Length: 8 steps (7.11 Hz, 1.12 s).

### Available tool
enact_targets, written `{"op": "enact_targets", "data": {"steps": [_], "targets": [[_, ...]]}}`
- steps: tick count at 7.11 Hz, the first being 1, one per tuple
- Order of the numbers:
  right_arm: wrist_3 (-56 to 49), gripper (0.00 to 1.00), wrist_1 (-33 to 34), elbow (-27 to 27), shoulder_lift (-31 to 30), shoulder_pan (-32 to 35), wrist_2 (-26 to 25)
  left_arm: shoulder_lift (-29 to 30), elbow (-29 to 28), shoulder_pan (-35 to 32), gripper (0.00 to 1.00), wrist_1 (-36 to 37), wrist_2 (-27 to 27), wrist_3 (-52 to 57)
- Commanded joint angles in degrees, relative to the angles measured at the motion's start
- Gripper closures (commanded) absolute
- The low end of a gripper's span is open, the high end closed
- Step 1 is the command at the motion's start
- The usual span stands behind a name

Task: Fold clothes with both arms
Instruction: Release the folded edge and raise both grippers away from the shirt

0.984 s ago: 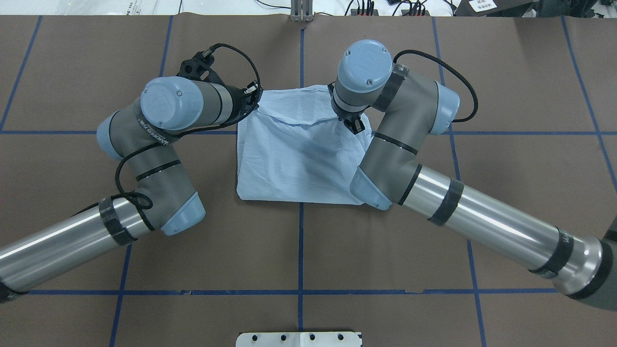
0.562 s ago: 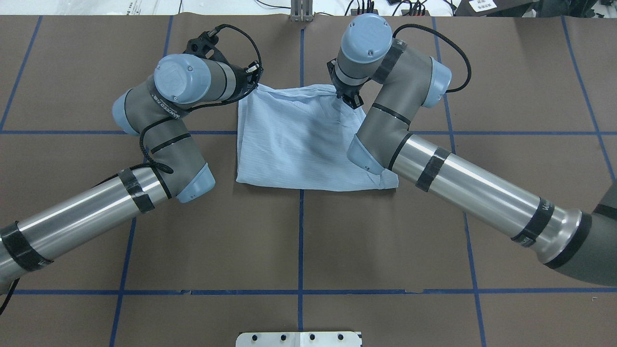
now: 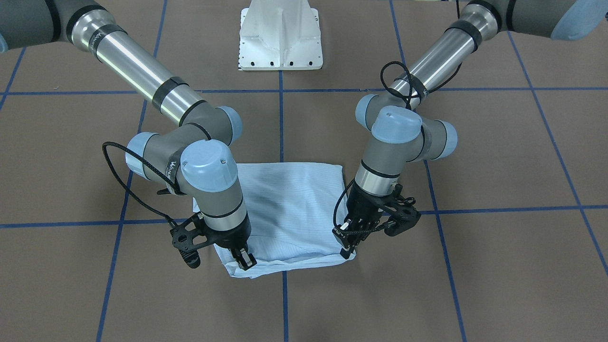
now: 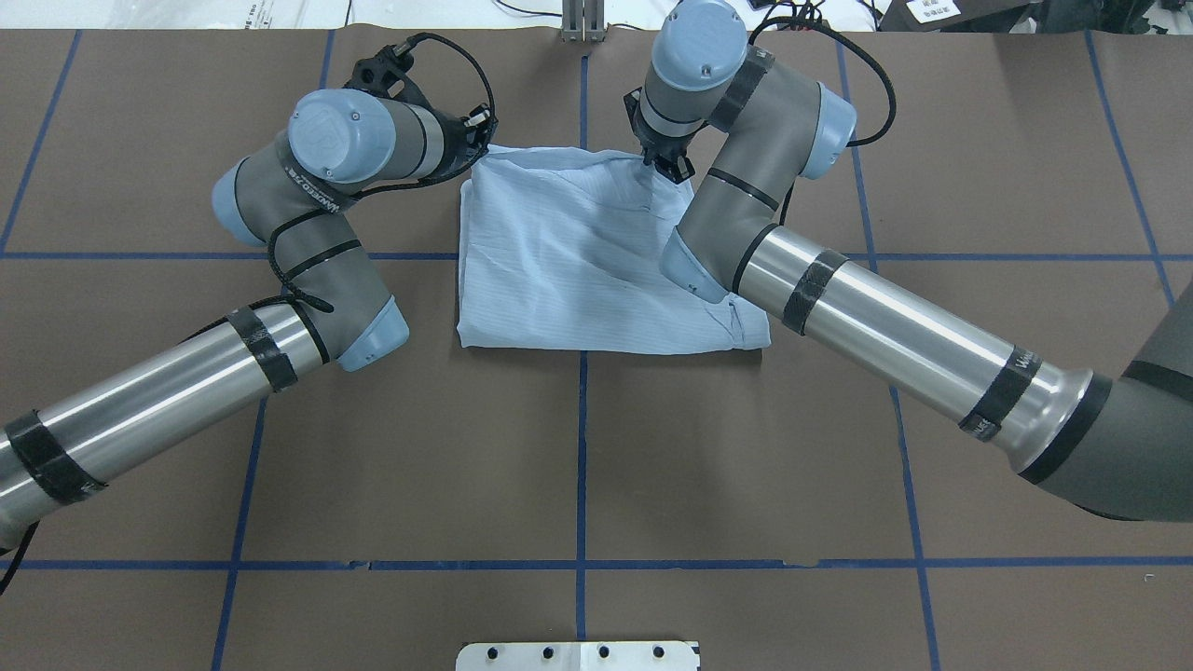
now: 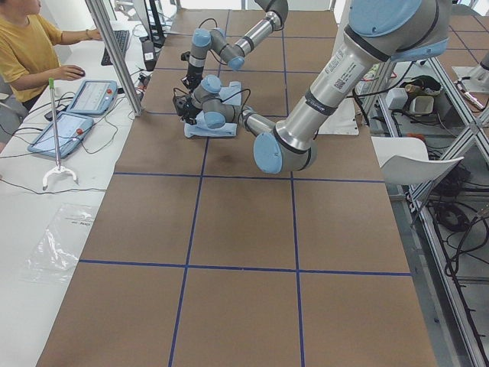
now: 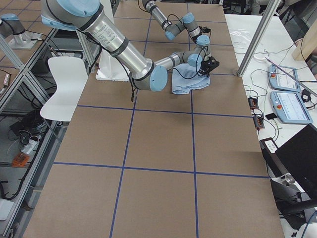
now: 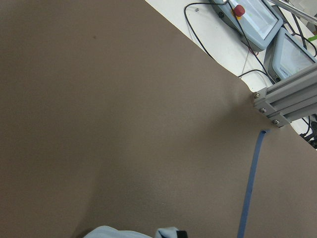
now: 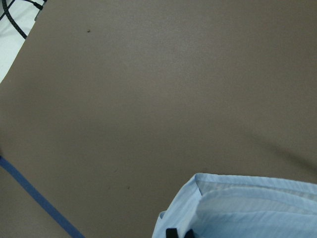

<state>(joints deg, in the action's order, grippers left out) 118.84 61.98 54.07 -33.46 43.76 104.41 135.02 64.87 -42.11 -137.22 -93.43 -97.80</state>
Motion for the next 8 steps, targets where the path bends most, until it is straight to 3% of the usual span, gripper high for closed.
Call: {"op": "enact_targets", "data": {"steps": [1, 2, 4, 6, 8], "targets": [[-2.1, 0.0, -0.64, -0.72, 0.58, 0.01, -0.09, -0.19, -0.27, -0.17, 0.39, -1.11, -0.09, 3.38], [-6.56, 0.0, -0.64, -0.72, 0.59, 1.4, 0.09, -0.46, -0.27, -1.21, 0.36, -2.16, -0.09, 4.62], [-23.99, 0.0, -0.46, -0.11, -5.09, 8.32, 5.95, -3.86, 0.51, -7.34, 0.36, -2.52, -7.51, 16.34], [-44.29, 0.0, -0.29, 3.04, -13.95, 14.91, 10.95, -13.07, 5.77, -16.2, 0.36, -2.35, -18.83, 39.93], [-71.16, 0.0, 2.24, 5.61, -22.5, 26.58, 22.09, -19.15, 6.41, -28.32, 0.36, -1.3, -29.05, 66.03]]}}
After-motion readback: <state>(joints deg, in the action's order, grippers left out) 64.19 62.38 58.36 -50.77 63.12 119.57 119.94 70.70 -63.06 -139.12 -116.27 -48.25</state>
